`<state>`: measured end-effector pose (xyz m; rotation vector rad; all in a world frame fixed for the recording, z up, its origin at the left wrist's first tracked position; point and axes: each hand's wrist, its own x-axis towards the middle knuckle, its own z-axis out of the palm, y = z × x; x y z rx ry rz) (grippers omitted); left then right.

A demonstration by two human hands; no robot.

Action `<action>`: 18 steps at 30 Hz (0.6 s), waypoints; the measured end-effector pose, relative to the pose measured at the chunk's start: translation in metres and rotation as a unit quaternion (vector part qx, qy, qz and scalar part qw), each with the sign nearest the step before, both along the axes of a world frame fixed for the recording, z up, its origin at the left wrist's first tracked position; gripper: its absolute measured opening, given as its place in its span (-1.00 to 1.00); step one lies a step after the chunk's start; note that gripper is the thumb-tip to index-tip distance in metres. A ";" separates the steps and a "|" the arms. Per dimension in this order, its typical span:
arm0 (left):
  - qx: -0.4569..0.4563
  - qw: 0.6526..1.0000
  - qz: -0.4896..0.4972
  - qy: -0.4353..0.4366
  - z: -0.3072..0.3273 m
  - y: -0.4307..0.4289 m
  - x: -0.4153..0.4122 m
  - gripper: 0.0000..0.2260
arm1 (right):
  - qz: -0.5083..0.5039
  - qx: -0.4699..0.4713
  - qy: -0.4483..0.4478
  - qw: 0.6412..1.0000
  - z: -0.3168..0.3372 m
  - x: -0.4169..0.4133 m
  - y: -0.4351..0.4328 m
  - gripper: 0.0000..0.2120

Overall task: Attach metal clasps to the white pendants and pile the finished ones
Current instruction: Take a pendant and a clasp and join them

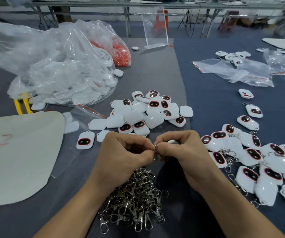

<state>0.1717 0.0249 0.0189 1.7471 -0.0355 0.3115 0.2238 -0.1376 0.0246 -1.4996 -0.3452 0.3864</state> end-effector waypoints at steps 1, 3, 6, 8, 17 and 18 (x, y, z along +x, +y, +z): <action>0.005 1.000 0.001 0.001 -0.001 0.000 0.000 -0.94 | 0.001 0.001 0.000 1.000 0.000 0.000 0.000 -0.96; 0.020 1.000 -0.002 0.002 -0.001 0.001 0.000 -0.93 | 0.008 0.001 -0.001 1.000 0.000 -0.001 0.001 -0.96; 0.025 0.999 -0.018 0.008 0.001 0.003 -0.002 -0.91 | 0.019 -0.001 -0.004 1.000 0.001 -0.003 0.002 -0.95; 0.008 0.999 -0.037 0.021 0.003 0.003 -0.002 -0.92 | 0.020 0.005 0.000 1.000 0.002 -0.004 0.002 -0.95; 0.000 0.999 -0.036 0.024 0.007 0.002 -0.003 -0.92 | 0.038 0.002 0.009 0.999 0.004 -0.001 -0.002 -0.91; 0.004 0.999 -0.035 0.016 0.007 0.002 -0.004 -0.93 | 0.039 0.001 0.008 0.999 0.003 0.000 -0.002 -0.91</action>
